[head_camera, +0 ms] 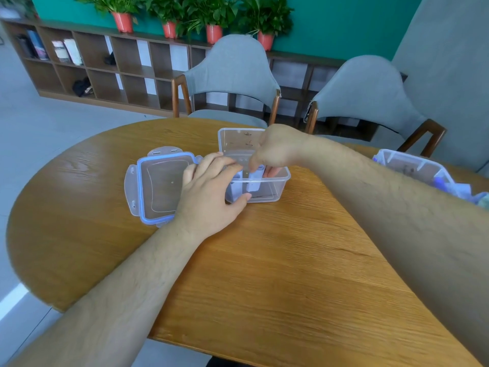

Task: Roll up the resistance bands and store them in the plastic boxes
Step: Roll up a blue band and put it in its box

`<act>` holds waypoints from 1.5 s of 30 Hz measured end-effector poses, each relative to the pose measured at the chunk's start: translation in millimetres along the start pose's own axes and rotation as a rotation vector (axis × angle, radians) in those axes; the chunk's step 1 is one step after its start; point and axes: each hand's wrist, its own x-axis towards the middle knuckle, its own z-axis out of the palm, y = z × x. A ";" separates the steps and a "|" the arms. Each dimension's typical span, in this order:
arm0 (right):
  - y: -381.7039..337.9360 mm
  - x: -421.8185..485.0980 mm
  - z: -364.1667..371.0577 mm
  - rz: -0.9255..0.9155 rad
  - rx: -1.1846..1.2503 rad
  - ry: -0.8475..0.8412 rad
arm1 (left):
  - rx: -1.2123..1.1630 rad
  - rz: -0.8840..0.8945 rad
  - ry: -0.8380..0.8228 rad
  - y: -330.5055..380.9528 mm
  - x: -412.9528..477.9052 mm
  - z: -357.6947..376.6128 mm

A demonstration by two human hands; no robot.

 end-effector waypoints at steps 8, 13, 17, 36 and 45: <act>-0.5 5.6 6.3 -0.004 -0.060 -0.027 | 0.022 0.012 0.051 0.0 1.4 -0.5; -0.2 7.7 9.8 -0.004 -0.049 -0.124 | 0.024 0.005 0.060 -0.2 2.2 -1.9; -1.0 9.2 12.2 -0.006 -0.012 -0.115 | 0.034 0.002 0.055 0.0 2.6 -1.4; 1.2 2.1 12.2 -0.053 0.082 -0.200 | -0.046 -0.065 0.052 1.6 3.5 -2.1; -5.6 8.3 17.4 -0.098 0.073 -0.254 | -0.125 -0.125 0.062 4.0 3.8 -4.5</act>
